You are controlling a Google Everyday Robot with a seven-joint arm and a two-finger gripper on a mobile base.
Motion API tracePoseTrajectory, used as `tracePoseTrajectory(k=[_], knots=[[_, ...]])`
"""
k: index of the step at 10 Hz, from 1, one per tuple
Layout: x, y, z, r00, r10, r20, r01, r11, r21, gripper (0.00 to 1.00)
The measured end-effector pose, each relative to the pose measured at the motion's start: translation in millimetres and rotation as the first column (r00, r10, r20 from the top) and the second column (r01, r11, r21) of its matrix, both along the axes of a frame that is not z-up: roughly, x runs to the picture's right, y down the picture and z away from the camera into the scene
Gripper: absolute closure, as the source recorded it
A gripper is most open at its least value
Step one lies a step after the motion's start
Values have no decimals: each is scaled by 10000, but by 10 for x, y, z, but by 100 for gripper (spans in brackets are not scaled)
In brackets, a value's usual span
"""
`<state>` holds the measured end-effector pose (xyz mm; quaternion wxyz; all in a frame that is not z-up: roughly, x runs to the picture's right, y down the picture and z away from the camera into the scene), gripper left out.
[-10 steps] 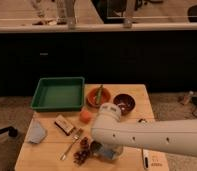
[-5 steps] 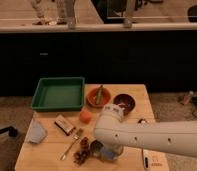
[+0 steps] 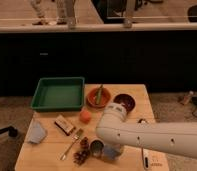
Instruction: Place sponge in paper cup
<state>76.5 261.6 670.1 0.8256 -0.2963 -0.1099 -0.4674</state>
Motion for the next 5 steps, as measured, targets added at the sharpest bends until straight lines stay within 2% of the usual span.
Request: tracePoseTrajectory(k=[5], knots=[[84,20,55,9997,239,22,-239,9997,-27,82]])
